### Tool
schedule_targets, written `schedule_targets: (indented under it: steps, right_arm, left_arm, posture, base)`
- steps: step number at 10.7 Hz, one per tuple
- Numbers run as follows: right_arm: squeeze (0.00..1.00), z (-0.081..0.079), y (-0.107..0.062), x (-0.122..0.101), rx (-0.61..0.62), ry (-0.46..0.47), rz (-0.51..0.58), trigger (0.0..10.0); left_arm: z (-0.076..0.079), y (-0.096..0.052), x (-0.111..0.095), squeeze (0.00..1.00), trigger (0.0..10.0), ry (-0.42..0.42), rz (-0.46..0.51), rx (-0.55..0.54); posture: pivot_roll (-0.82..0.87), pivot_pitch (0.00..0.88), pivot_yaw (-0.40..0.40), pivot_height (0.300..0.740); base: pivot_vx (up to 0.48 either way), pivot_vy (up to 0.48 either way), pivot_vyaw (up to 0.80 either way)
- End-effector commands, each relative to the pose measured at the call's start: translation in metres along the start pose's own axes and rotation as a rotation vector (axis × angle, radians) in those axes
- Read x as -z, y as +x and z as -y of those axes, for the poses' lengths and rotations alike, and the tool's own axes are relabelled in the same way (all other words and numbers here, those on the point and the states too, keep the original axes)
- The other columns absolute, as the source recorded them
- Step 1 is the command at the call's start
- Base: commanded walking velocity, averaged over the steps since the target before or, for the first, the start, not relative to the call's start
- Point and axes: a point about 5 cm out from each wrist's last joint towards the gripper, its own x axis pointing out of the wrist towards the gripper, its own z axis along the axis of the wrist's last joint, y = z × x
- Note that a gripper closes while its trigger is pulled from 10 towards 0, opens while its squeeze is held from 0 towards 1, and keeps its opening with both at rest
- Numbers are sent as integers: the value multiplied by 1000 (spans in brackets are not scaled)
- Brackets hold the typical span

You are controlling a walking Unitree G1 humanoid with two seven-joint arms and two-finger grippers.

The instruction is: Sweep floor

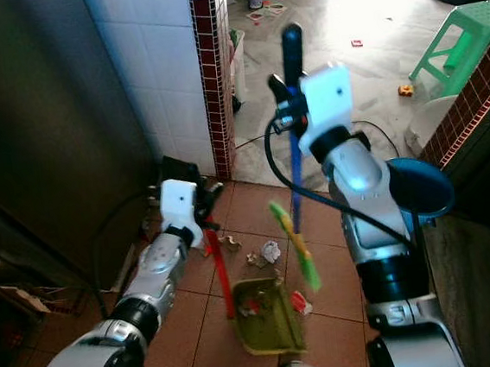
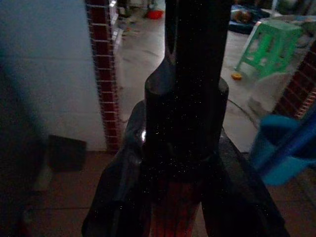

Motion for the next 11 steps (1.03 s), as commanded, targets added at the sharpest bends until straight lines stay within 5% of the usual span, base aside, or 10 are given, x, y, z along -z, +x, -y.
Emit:
schedule_targets:
  steps: [1, 2, 5, 10, 11]
  right_arm:
    - [0, 7, -1, -2, 40, -42, 22, 10000]
    - [0, 4, -7, 13, 68, -61, -35, 10000]
    - [0, -8, -10, 38, 83, -22, -142, 10000]
    - [0, -10, -4, 43, 199, 345, -164, 10000]
    - [0, -8, 0, 37, 200, 348, -138, 10000]
  left_arm:
    - [-7, 3, -15, 0, 10000, 35, 78, -22]
    - [-11, 1, -18, 0, 10000, 68, 99, -43]
    - [-10, -3, 3, 0, 10000, 52, -37, -21]
    - [9, -2, 16, 0, 10000, -56, -173, 99]
    - [9, -2, 16, 0, 10000, -55, -175, 108]
  posture:
    - [-73, 55, -2, 740]
    - [-63, 56, -6, 740]
    - [-48, 51, -6, 740]
    - [-50, 40, 0, 740]
    - [-50, 40, 0, 740]
  base:
    - [0, 0, 0]
    - [0, 0, 0]
    - [0, 0, 0]
    - [0, 0, 0]
    - [0, 0, 0]
